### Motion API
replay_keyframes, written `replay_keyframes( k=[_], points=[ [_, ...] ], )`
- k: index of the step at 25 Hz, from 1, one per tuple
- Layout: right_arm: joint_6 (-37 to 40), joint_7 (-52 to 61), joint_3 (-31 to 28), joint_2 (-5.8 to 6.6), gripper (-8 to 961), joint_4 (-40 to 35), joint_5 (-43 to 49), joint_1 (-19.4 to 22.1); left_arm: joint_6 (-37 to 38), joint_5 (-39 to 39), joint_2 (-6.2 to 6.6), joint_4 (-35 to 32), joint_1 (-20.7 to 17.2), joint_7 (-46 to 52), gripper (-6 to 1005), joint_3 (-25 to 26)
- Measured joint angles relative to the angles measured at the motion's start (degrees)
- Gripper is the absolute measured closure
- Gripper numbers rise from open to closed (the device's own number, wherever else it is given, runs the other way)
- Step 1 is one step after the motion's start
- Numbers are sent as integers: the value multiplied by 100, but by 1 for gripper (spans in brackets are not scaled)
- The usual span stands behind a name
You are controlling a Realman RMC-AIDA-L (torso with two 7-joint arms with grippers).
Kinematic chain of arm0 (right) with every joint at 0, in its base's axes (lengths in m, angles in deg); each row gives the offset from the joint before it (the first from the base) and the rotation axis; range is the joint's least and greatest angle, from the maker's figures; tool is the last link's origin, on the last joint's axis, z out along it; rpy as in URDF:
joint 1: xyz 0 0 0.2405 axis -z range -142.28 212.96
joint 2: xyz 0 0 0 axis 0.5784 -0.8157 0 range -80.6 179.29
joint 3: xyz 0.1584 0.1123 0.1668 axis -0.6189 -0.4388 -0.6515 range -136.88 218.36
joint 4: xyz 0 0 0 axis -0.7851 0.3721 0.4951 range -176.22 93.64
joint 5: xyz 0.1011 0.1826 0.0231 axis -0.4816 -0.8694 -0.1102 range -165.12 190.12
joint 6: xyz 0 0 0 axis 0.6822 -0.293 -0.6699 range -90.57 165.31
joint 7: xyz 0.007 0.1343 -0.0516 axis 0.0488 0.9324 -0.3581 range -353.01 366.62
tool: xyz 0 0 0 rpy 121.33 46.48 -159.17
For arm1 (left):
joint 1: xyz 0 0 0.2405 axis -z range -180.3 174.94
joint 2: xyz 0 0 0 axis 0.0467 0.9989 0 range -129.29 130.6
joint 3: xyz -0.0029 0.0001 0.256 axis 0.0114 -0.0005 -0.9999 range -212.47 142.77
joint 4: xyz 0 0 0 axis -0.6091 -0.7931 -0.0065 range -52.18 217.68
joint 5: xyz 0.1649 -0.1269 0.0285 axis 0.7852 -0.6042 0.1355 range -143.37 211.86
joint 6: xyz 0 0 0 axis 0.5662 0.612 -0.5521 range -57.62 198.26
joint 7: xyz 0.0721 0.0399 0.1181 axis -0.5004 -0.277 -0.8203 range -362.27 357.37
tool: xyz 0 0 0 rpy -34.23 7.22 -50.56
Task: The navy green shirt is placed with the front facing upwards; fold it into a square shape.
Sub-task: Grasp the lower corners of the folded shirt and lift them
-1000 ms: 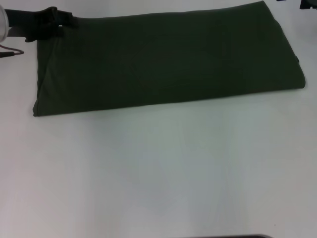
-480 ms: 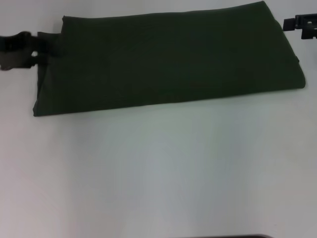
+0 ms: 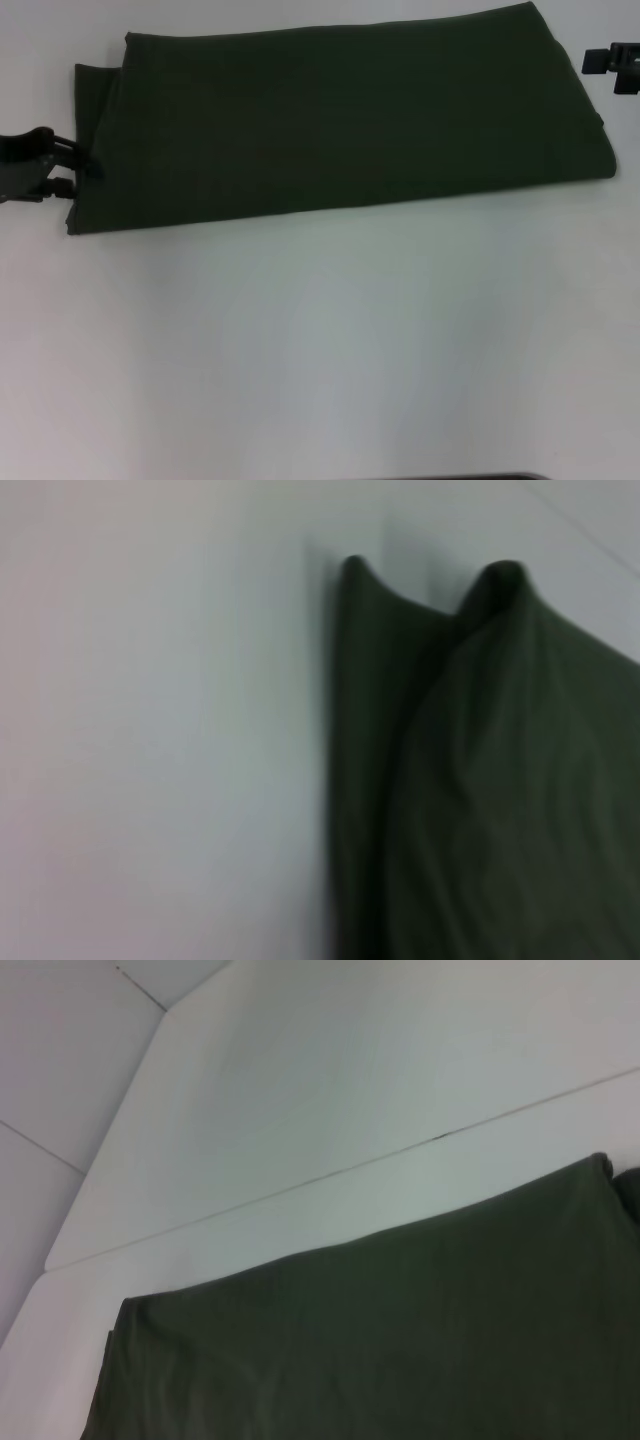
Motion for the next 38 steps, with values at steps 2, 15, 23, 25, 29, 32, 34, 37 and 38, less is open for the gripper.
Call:
replay_keyframes(
  k=[2, 15, 23, 25, 29, 32, 34, 37, 38],
  points=[
    [1, -21, 0, 3, 54, 45, 0, 1, -72, 47, 4, 59, 0, 27, 508, 11],
    [14, -24, 0, 2, 54, 64, -1, 9, 233, 277, 11, 64, -39, 188, 508, 135],
    [-3, -24, 0, 3, 54, 73, 16, 40, 375, 252, -19, 78, -54, 189, 508, 157],
    [-5, -24, 0, 2, 54, 73, 15, 54, 365, 246, -27, 79, -58, 189, 508, 157],
    [-7, -24, 0, 2, 54, 73, 14, 66, 267, 242, -49, 87, -59, 189, 509, 157],
    [-5, -24, 0, 3, 55, 73, 16, 70, 178, 242, -69, 88, -59, 189, 509, 156],
    [2, -24, 0, 2, 55, 73, 16, 75, 151, 242, -81, 87, -58, 189, 509, 153],
    [5, -24, 0, 3, 55, 88, 16, 78, 146, 242, -102, 87, -46, 189, 508, 154],
    [6, -24, 0, 3, 55, 105, 15, 79, 146, 242, -104, 87, -43, 189, 508, 154]
  ],
)
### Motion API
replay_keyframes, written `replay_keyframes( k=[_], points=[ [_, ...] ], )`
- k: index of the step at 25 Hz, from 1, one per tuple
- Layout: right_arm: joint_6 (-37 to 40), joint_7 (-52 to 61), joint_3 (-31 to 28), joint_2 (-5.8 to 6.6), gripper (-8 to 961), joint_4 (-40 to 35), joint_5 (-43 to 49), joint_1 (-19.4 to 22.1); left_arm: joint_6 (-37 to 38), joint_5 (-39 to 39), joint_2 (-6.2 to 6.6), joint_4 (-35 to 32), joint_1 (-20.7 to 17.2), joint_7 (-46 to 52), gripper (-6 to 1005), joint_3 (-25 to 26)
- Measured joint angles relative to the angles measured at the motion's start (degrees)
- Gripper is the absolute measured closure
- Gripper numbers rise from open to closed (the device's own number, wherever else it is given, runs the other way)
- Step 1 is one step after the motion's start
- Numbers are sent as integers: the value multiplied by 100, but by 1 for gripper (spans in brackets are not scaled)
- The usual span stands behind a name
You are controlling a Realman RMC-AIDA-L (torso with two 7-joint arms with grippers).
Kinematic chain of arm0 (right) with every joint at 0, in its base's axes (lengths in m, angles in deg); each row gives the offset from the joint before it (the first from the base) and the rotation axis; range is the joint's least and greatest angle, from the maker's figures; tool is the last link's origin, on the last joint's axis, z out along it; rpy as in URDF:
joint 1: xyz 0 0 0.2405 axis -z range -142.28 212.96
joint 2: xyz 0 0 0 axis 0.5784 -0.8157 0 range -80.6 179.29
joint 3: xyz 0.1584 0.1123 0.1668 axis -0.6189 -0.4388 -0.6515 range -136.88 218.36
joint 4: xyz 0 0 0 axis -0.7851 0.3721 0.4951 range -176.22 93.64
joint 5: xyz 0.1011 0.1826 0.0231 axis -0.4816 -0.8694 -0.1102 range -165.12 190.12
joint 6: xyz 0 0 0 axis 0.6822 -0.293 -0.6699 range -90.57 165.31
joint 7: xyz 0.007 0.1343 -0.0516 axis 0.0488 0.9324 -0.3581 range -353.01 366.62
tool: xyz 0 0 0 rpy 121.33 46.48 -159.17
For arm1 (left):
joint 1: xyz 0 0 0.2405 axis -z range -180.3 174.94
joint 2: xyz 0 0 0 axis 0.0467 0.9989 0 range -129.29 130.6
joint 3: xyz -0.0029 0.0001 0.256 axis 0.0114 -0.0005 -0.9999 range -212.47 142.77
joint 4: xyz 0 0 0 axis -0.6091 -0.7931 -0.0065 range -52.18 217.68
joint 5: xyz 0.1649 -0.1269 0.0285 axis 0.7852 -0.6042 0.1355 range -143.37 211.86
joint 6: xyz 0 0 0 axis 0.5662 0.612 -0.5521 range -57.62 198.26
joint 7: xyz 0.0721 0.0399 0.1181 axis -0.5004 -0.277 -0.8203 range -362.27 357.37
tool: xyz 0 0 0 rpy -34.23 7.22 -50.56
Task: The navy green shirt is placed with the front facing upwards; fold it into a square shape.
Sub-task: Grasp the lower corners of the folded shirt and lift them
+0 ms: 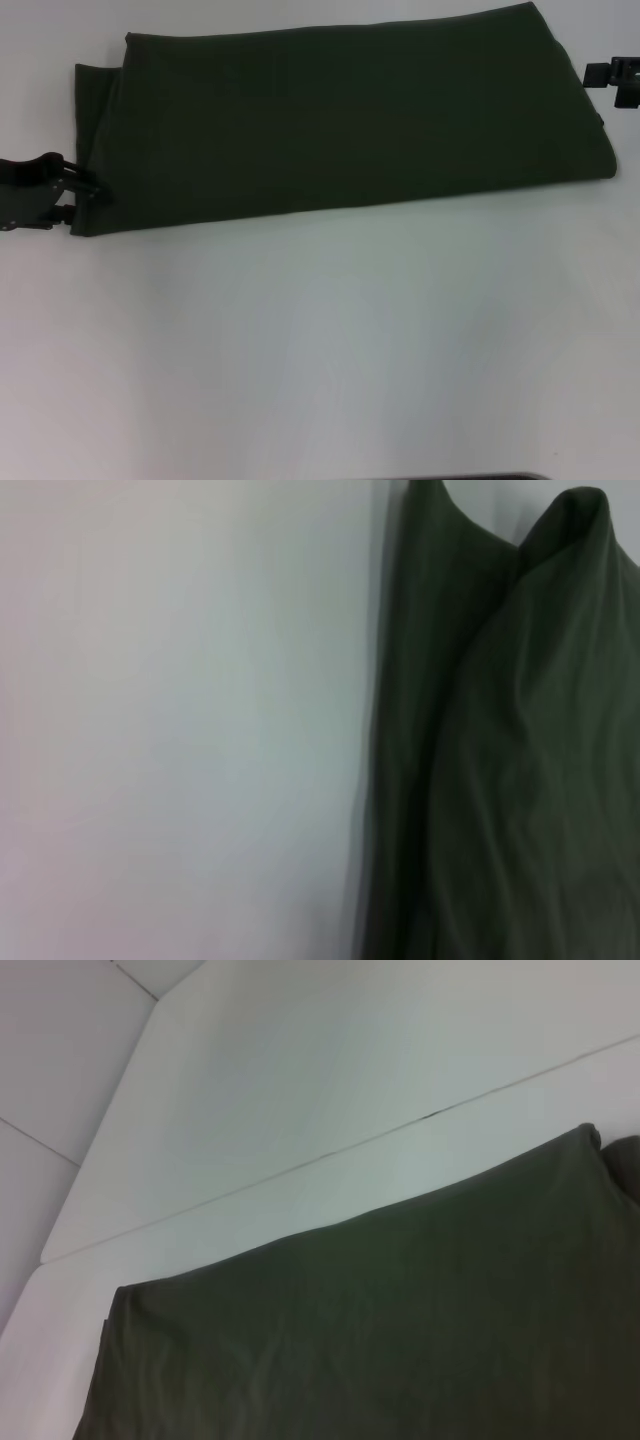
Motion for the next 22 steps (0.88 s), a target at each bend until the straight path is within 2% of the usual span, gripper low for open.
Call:
replay_keyframes(
  k=[11, 22],
  points=[
    [8, -5, 0, 0, 55, 39, -13, -1, -143, -4, -17, 260, 139, -26, 516, -37],
    [7, -9, 0, 17, 55, 38, -23, 3, -116, 24, -16, 249, 148, -129, 524, -184]
  ],
)
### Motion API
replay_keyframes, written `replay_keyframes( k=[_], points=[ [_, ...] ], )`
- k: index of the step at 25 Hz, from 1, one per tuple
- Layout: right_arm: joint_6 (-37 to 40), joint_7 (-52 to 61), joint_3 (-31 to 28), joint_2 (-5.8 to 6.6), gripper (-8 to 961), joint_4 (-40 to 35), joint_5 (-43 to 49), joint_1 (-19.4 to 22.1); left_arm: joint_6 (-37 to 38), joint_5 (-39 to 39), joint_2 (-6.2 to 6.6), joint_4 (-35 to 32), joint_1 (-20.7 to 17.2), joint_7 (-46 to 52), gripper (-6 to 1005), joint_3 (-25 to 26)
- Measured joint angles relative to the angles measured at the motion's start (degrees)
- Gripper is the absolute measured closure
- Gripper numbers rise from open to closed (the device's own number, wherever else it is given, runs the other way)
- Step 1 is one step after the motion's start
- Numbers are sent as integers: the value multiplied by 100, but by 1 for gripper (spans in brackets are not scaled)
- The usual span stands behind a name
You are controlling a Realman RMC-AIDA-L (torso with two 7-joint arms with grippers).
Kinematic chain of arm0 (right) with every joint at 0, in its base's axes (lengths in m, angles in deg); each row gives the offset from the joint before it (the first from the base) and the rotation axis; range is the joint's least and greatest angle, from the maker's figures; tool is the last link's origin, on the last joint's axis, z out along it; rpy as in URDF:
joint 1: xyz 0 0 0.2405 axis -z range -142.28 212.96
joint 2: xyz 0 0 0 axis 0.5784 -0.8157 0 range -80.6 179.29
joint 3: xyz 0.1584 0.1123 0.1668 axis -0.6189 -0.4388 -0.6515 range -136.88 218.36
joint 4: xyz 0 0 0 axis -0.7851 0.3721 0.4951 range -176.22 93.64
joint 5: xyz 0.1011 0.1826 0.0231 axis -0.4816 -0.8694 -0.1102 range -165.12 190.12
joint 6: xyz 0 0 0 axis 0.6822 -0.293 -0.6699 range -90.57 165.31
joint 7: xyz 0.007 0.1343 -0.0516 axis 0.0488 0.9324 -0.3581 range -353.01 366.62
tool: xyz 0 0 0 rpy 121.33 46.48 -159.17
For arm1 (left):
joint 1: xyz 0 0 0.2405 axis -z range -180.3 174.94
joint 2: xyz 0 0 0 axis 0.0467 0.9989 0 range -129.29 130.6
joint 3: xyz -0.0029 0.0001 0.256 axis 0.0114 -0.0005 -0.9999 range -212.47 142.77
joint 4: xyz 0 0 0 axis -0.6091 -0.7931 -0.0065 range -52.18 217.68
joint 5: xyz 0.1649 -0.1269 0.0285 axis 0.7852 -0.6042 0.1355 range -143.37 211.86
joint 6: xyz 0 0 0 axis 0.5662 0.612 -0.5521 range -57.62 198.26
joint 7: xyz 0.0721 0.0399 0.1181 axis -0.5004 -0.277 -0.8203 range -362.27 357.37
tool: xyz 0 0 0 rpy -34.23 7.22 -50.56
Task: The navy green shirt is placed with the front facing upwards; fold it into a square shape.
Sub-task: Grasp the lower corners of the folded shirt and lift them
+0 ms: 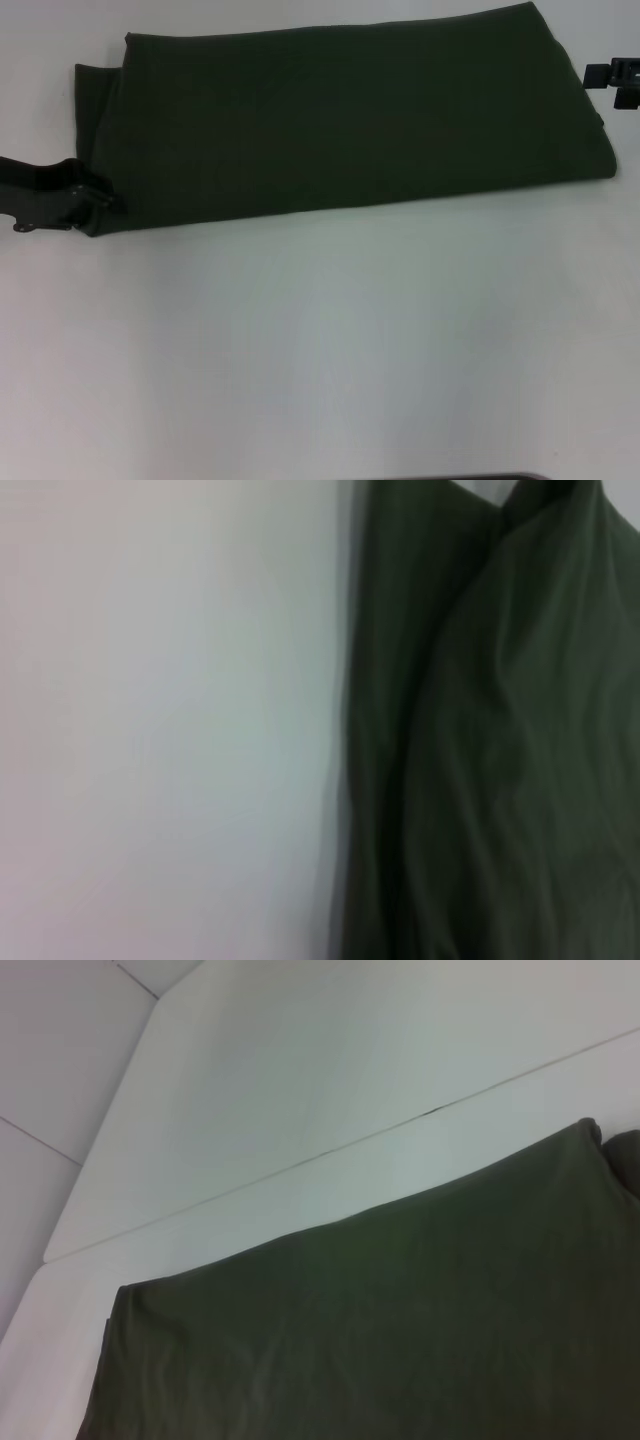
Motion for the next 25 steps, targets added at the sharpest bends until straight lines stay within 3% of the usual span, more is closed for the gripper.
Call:
replay_keyframes(
  k=[1, 9, 14, 19, 25],
  points=[
    [0, 0, -2, 1, 55, 0, -1, -3, 9, -10, 0, -2, 7, -22, 525, -29],
    [8, 5, -13, 22, 54, 0, 1, -26, 147, -19, 3, -11, 72, -84, 885, -91],
    [28, 88, 57, 111, 54, 0, 145, -10, 289, -24, 40, -21, 89, -152, 925, -59],
    [52, 506, 67, 246, 55, -3, 1007, -129, 399, -24, 58, -128, 121, -162, 964, -46],
    [-13, 711, 71, 185, 55, 135, 1480, -298, 397, -24, 24, -151, 158, -162, 972, -75]
  ],
)
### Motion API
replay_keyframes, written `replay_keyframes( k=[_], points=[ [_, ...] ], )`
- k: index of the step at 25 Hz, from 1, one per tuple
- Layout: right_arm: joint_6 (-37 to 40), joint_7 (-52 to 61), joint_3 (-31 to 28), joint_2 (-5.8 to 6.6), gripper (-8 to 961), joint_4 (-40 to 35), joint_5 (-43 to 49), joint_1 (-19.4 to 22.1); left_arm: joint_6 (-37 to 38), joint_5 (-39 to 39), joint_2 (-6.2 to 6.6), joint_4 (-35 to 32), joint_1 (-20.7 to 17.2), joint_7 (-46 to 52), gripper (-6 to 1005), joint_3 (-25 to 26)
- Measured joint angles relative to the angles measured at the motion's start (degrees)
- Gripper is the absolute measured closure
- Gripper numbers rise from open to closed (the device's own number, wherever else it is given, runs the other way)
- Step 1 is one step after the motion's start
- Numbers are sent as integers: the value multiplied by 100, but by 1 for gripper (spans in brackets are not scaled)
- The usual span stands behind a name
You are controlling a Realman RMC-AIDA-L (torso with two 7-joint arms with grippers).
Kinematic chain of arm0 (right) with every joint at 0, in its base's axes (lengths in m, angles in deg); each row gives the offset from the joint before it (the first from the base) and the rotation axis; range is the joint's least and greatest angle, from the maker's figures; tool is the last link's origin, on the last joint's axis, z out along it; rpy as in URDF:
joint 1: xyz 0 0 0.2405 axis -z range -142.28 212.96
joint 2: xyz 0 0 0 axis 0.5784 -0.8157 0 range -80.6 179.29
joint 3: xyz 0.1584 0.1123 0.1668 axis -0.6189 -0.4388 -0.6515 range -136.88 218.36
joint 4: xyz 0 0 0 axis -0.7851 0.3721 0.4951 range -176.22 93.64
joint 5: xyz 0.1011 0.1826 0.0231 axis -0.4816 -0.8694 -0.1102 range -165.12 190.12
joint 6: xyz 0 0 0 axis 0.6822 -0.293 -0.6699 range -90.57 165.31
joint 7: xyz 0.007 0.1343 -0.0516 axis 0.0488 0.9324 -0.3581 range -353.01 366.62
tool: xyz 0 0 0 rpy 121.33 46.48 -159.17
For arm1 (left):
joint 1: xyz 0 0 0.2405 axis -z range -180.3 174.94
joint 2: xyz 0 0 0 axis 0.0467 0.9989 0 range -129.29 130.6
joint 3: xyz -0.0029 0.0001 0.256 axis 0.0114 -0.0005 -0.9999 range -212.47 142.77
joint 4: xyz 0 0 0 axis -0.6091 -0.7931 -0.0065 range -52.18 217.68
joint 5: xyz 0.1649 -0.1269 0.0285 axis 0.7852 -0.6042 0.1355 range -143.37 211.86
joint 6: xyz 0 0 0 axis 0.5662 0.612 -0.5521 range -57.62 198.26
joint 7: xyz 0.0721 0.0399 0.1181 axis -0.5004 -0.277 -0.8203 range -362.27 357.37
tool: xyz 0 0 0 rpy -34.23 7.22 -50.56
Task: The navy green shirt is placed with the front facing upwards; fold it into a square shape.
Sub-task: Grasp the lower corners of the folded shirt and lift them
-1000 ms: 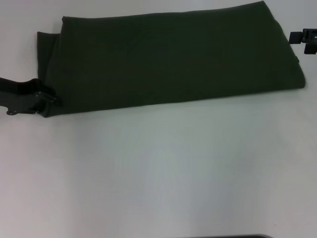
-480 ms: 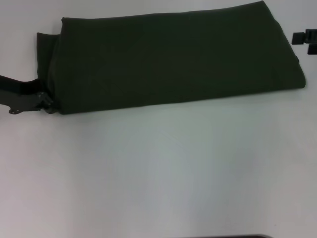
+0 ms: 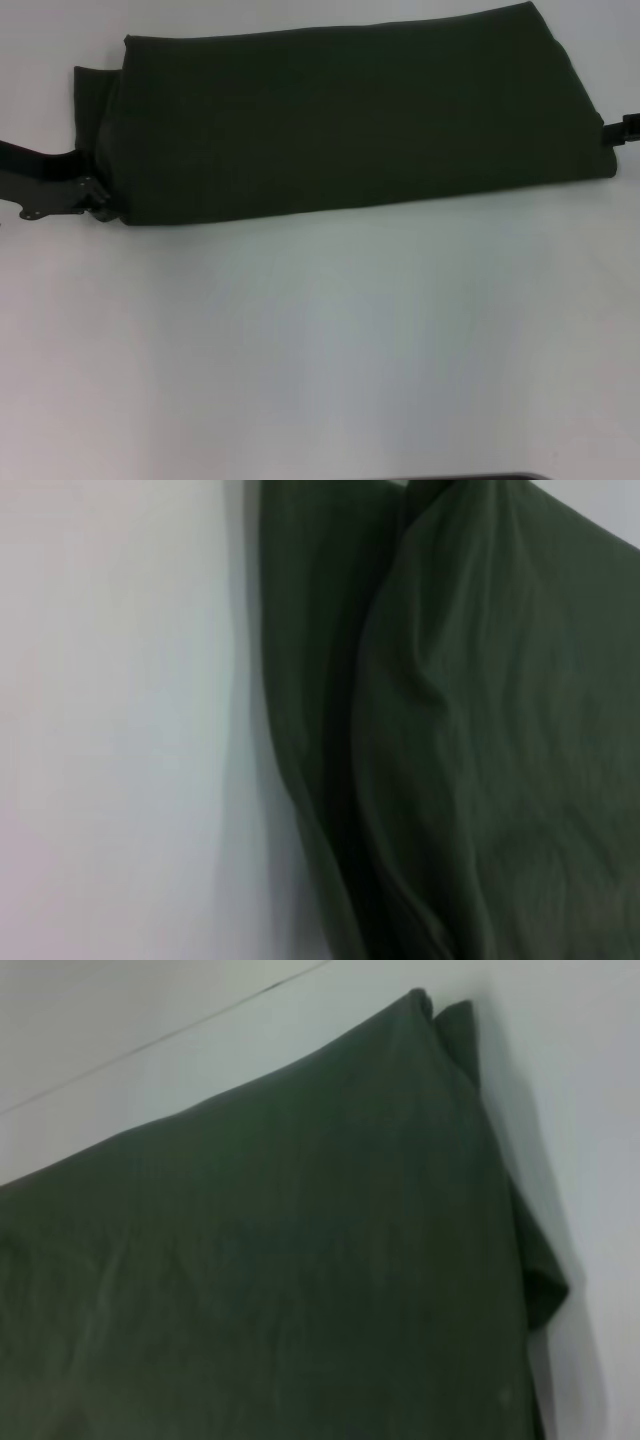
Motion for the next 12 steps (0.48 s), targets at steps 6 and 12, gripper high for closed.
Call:
replay_keyframes(
  k=[6, 12],
  points=[
    [-469, -49, 2, -144, 54, 111, 28, -25, -16, 0, -21, -2, 20, 0, 972, 8],
    [-823, -108, 9, -199, 54, 453, 28, -39, -40, 0, -26, -3, 32, 1, 972, 21]
  ],
)
